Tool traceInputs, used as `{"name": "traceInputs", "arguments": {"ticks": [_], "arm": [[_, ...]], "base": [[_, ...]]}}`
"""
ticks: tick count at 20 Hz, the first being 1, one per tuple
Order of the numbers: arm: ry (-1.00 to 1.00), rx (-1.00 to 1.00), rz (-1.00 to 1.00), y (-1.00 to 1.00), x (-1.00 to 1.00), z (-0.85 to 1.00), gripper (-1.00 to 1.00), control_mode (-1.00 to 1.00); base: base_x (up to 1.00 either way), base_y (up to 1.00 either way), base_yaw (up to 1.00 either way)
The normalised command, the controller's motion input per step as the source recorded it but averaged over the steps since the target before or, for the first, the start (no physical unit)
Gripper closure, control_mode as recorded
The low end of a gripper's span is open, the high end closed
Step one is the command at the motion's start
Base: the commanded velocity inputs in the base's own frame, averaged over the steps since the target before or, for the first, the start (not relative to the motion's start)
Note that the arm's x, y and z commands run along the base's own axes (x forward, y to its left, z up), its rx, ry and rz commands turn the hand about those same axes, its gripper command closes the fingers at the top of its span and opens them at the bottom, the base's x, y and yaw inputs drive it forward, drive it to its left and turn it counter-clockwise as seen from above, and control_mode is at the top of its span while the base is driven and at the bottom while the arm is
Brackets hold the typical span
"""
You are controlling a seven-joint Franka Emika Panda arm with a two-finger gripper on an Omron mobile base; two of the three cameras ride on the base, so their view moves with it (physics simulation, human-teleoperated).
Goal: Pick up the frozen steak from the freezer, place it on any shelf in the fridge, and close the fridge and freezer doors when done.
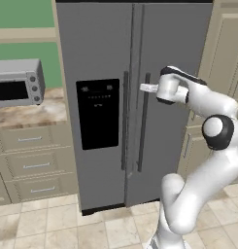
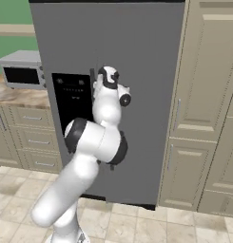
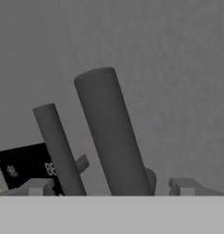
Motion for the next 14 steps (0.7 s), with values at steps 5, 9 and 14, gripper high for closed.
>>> {"name": "traceInputs", "arguments": {"ticks": [5,9,14], "arm": [[0.0,0.03,-0.03,0.0,0.56,0.12,-1.0,-1.0],[0.01,0.0,-0.01,0.0,0.54,0.0,-1.0,-1.0],[0.0,0.0,0.0,0.0,-0.01,0.01,-1.0,-1.0]], "base": [[0.0,0.0,0.0],[0.0,0.0,0.0],[0.0,0.0,0.0]]}}
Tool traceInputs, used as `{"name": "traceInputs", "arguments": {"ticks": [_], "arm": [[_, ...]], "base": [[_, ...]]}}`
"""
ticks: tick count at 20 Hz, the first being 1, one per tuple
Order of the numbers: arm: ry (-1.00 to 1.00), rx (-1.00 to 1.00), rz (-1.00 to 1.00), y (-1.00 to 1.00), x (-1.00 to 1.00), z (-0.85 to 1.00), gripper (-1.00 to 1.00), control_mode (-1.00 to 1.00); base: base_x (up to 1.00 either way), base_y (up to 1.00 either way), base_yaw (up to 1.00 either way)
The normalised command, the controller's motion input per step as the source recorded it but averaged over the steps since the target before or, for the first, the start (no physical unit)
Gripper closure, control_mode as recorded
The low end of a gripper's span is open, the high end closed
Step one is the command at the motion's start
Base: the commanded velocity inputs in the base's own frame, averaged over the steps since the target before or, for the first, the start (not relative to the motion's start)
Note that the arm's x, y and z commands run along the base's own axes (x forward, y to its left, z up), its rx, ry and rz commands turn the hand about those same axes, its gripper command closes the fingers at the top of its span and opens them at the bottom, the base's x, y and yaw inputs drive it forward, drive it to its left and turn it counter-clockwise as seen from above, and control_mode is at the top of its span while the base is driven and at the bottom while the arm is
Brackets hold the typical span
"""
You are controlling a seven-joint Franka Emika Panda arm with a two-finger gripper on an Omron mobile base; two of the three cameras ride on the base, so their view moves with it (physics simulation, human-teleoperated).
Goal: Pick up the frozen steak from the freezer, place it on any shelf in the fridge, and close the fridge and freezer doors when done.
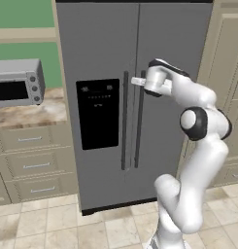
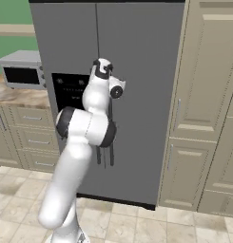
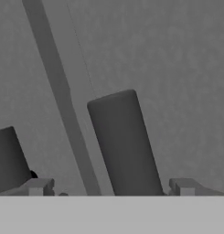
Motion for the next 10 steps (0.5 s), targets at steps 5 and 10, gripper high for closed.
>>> {"name": "traceInputs", "arguments": {"ticks": [5,10], "arm": [[0.0,0.0,0.0,0.0,0.0,0.0,-1.0,-1.0],[0.0,0.02,0.01,-0.1,0.11,-0.01,-1.0,-1.0]], "base": [[0.0,0.0,0.0],[0.0,0.0,0.0]]}}
